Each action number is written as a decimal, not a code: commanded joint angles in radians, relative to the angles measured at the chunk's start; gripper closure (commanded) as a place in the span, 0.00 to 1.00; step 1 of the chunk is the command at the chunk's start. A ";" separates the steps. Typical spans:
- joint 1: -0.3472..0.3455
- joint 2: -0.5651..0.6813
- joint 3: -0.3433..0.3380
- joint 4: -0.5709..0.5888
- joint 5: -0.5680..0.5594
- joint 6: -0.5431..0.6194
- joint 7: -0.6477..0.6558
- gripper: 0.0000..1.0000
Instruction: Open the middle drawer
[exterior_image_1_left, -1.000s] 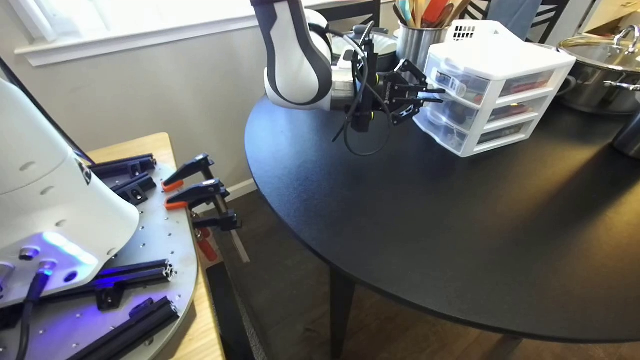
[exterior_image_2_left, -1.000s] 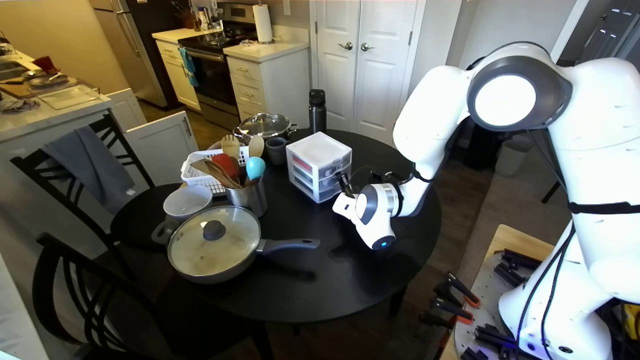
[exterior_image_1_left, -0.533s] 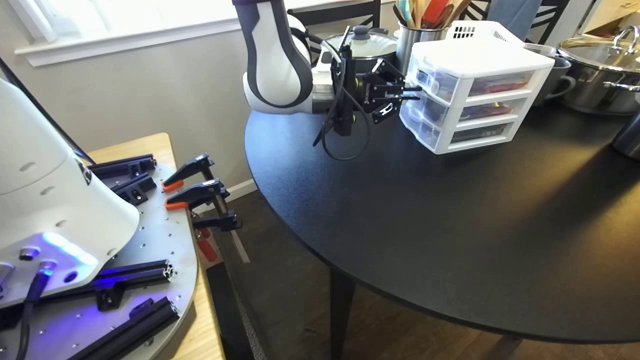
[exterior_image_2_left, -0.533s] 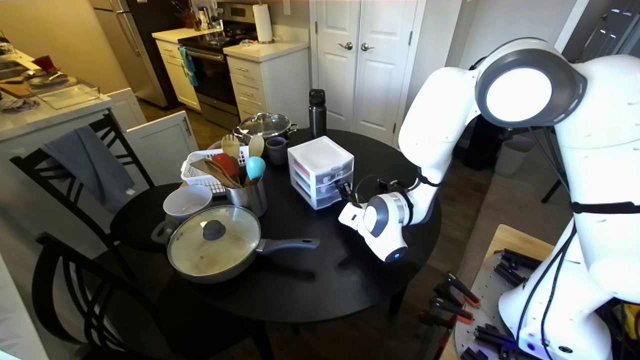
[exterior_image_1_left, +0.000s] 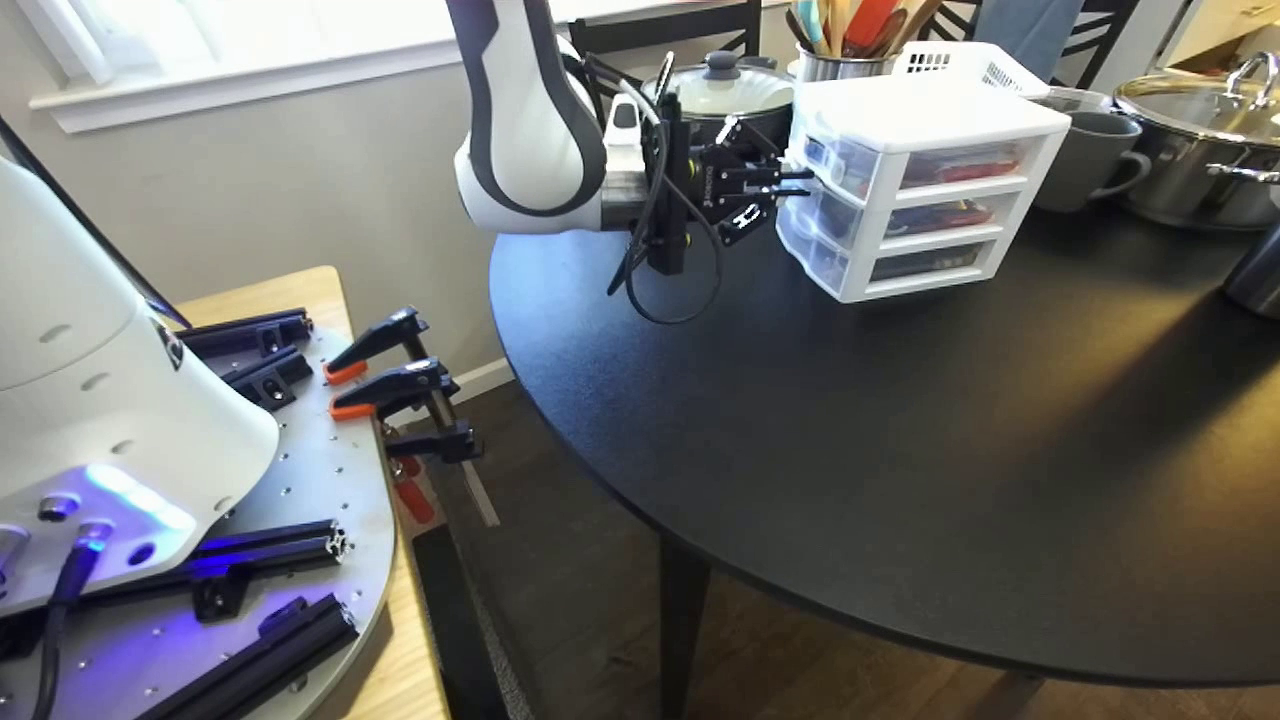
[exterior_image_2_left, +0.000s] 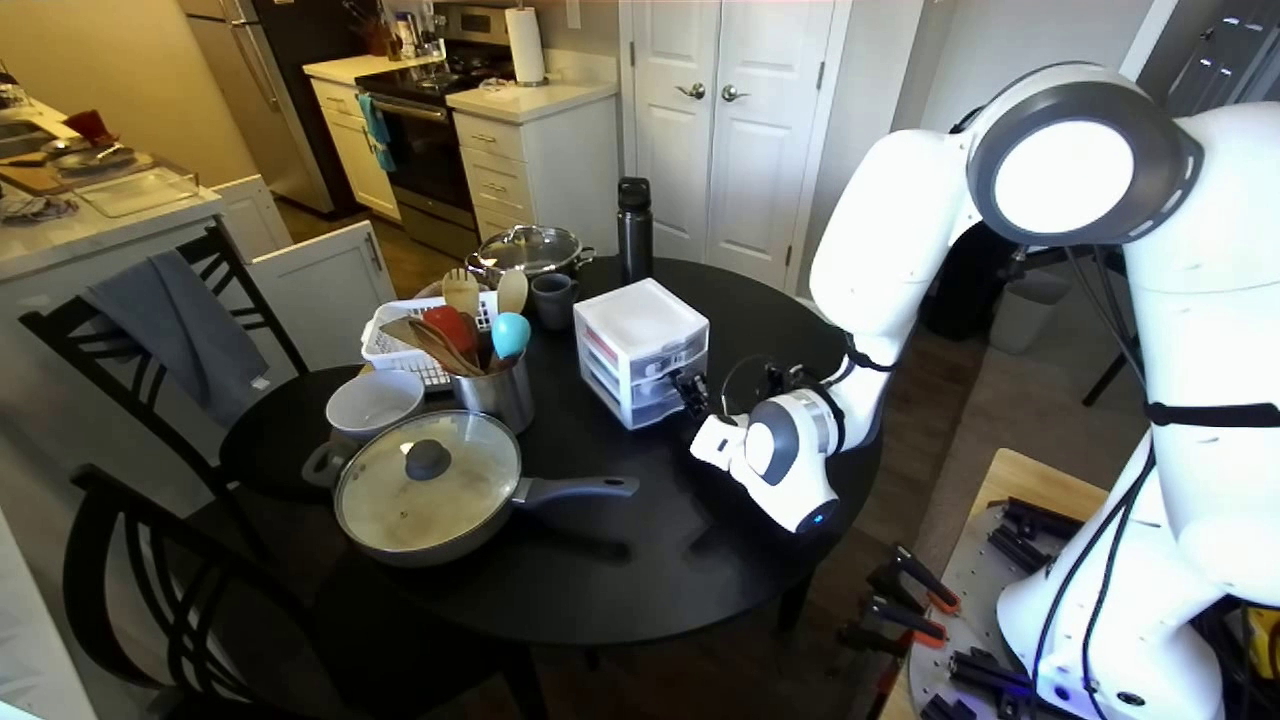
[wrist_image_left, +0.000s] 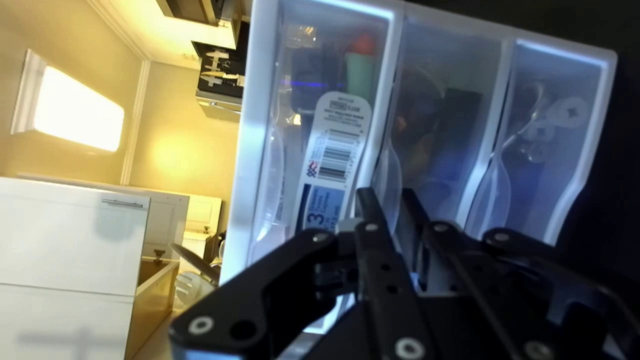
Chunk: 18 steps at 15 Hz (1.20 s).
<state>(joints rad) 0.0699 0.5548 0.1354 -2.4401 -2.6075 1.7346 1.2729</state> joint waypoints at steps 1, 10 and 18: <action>0.110 -0.119 -0.043 -0.104 -0.002 0.074 0.053 0.94; 0.127 -0.184 -0.093 -0.107 0.006 0.254 -0.016 0.94; -0.062 -0.068 -0.084 0.039 0.116 0.224 -0.145 0.94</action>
<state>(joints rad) 0.0615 0.4466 0.0525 -2.4600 -2.5418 1.9656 1.2079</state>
